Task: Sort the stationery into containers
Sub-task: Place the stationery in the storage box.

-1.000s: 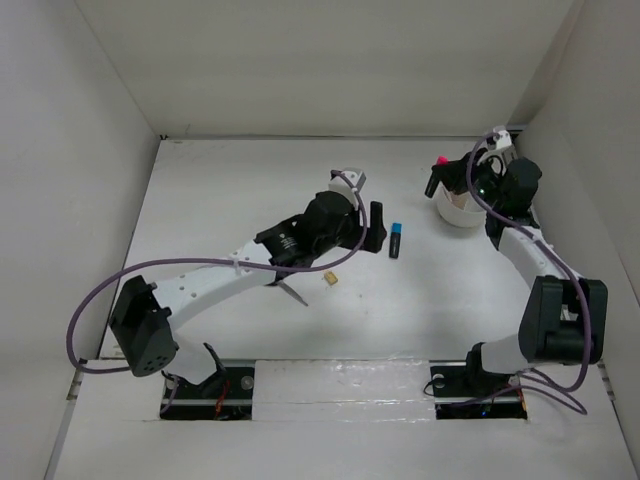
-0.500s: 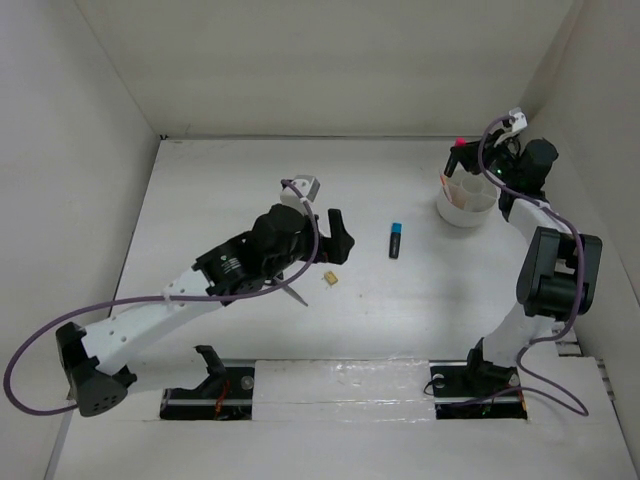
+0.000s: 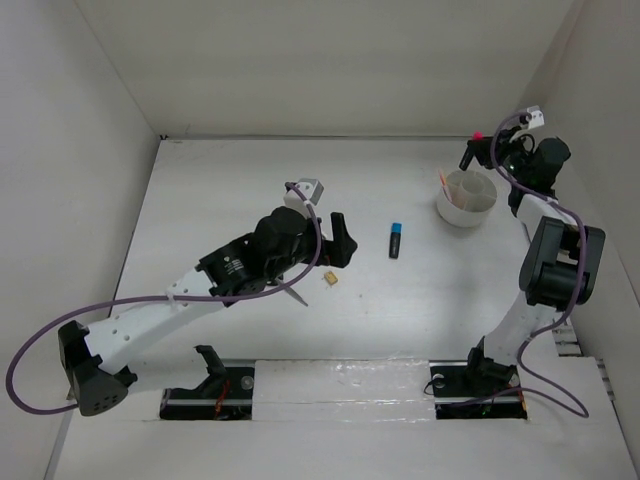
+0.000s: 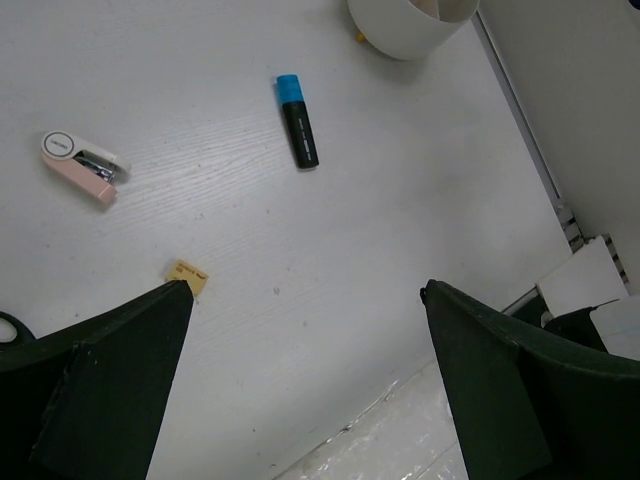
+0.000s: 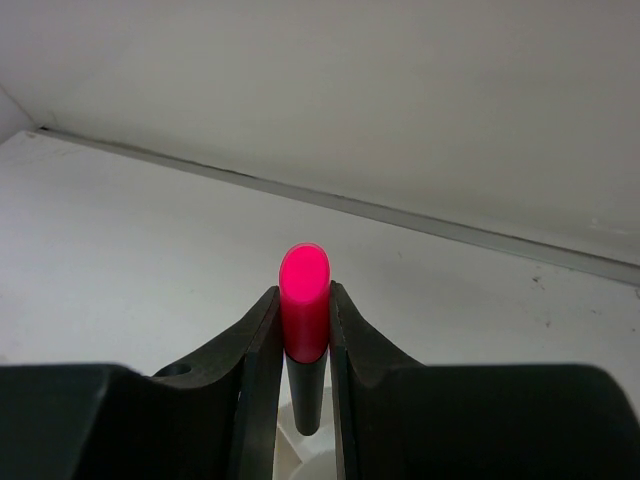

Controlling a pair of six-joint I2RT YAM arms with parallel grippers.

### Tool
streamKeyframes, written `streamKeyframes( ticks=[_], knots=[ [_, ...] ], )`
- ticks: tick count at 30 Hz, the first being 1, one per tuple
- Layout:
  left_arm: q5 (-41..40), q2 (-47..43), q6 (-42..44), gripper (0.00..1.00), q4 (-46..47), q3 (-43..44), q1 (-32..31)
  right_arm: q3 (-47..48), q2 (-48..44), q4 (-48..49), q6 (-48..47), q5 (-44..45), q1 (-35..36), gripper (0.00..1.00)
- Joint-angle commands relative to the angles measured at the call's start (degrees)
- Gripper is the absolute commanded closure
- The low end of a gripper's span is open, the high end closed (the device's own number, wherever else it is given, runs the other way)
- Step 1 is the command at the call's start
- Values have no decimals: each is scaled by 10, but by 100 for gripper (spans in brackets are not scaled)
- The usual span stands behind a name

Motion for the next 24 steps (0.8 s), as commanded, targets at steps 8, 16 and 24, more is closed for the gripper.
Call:
streamKeyframes(
  ticks=[8, 16, 24],
  knots=[
    [20, 6, 8, 0, 30, -10, -4, -39, -10, 99, 26, 57, -36, 100],
    [25, 11, 8, 0, 42, -10, -4, -41, 20, 131, 72, 19, -58, 100],
    [30, 11, 13, 0, 42, -15, -4, -34, 40, 159, 91, 19, -45, 100]
  ],
)
